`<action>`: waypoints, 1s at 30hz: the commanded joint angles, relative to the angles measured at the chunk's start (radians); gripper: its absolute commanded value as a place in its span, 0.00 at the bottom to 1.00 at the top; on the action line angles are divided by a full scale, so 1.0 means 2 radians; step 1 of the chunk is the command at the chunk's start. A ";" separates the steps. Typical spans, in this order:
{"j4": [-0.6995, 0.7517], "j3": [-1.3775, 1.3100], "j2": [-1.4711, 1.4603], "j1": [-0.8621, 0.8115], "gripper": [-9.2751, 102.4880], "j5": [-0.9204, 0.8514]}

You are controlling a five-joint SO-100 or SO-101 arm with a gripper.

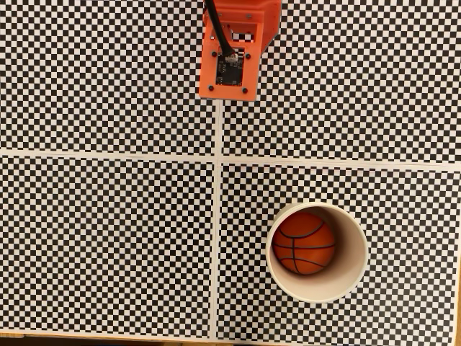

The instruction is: Grasp basketball and place into cup.

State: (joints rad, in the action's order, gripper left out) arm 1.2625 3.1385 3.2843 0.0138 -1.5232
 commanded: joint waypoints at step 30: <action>0.003 0.018 0.003 -0.002 0.08 -0.008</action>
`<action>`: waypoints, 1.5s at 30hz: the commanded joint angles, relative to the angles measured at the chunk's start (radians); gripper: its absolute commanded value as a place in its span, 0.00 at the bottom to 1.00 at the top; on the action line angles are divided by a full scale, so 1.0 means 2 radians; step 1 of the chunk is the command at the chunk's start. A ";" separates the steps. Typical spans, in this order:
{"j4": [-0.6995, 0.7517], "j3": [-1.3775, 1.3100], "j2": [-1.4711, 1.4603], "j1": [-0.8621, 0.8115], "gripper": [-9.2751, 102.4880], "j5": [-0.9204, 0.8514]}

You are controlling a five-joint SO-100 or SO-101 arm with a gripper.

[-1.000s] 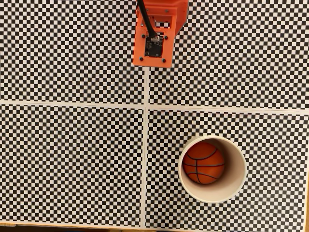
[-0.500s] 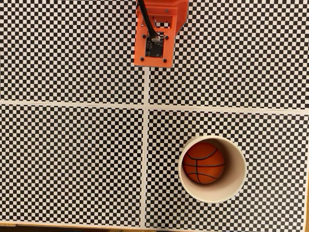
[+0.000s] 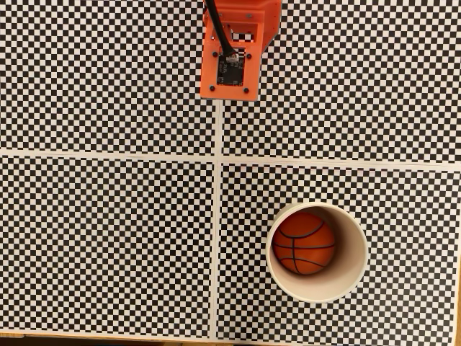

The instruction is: Grasp basketball and place into cup.

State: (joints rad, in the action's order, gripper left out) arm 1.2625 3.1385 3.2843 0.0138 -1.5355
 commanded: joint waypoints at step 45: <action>0.003 0.018 0.003 -0.002 0.08 -0.002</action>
